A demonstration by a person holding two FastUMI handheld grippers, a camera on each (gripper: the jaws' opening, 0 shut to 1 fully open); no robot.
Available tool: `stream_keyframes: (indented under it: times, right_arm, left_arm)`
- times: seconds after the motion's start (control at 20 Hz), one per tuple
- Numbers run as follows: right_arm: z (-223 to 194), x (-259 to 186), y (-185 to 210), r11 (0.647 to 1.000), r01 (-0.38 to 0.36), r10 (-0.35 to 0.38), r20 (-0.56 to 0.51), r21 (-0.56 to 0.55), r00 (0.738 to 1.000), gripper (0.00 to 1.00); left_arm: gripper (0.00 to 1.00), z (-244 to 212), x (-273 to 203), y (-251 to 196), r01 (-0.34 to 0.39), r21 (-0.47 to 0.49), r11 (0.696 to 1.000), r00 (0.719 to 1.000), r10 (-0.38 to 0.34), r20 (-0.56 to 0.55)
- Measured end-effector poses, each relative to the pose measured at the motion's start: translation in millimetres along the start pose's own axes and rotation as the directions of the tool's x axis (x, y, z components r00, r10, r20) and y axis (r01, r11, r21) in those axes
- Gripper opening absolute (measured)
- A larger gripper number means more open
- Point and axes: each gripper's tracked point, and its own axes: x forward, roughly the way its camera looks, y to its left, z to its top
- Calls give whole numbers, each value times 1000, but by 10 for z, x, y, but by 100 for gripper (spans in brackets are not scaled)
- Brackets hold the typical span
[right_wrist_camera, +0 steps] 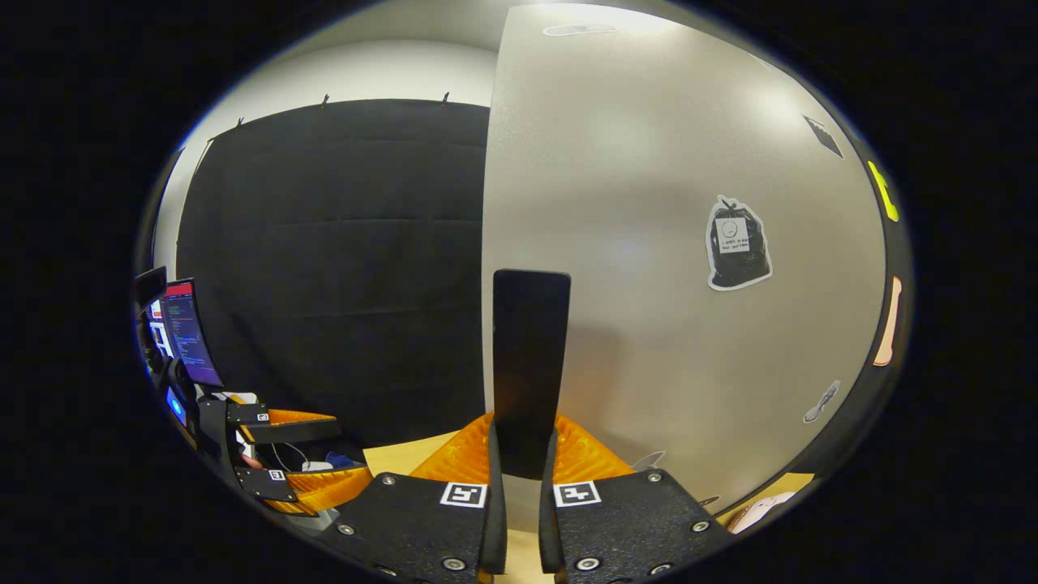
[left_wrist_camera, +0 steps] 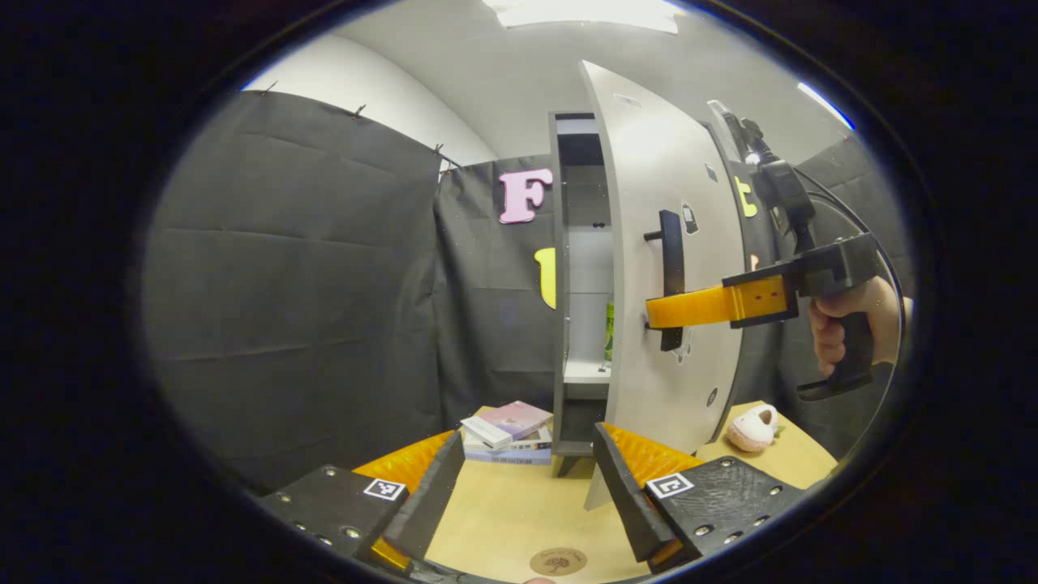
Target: Open the cabinet door with the right hand, grasp the bottle in the cabinet with the left hand and place it on the coaster, then close the cabinet door with the right hand.
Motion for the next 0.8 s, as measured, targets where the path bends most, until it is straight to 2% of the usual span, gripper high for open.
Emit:
stream_keyframes:
  times: [0.4,0.65,0.8]
  right_arm:
    - [-21,-38,-67,999,-51,51,13,13,999,16]
    - [-63,-107,-137,999,-23,22,33,34,999,14]
    - [-72,-218,-185,999,-6,4,45,48,999,16]
  left_arm:
    - [92,4,-209,-296,-25,8,1000,1000,25,-5]
    - [92,140,-309,-482,-37,43,998,999,36,16]
    - [92,216,-265,-688,-16,45,999,999,15,28]
